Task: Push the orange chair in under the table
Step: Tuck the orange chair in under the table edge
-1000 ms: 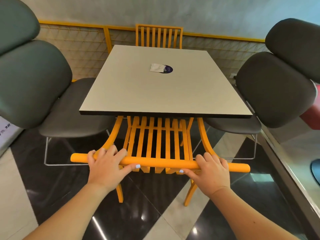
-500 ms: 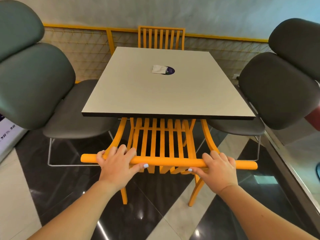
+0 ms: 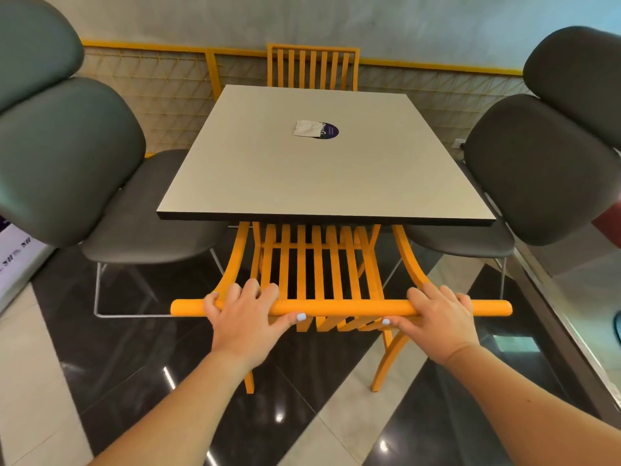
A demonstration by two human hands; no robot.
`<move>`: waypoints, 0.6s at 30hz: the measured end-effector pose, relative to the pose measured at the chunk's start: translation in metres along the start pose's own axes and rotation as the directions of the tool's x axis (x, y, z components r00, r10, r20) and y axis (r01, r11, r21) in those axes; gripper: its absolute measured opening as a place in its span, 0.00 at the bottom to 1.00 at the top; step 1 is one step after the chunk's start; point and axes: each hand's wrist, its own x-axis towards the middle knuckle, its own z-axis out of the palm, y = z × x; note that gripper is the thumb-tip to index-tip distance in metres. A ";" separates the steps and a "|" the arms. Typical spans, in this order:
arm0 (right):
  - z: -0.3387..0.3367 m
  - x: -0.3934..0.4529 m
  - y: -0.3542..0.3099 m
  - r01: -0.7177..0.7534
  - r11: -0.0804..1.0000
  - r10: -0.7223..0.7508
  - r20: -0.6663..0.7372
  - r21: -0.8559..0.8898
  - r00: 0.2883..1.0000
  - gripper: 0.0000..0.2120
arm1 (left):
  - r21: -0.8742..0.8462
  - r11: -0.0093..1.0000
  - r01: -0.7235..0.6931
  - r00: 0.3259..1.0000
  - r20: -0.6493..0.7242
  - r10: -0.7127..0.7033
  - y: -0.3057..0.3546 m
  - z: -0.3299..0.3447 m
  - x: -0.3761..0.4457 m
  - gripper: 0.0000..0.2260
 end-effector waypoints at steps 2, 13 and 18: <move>0.000 0.000 0.000 -0.001 1.000 0.001 0.008 -0.007 1.000 0.24 | 0.000 1.000 -0.002 1.000 -0.012 0.002 0.000 0.001 0.000 0.25; 0.002 -0.001 0.000 -0.012 1.000 0.012 0.008 -0.006 1.000 0.23 | 0.005 1.000 0.004 1.000 -0.007 -0.003 0.000 0.002 0.001 0.19; 0.002 0.000 -0.001 -0.016 1.000 0.017 0.032 -0.027 0.999 0.25 | 0.014 1.000 0.003 1.000 -0.002 -0.003 0.000 0.001 0.001 0.17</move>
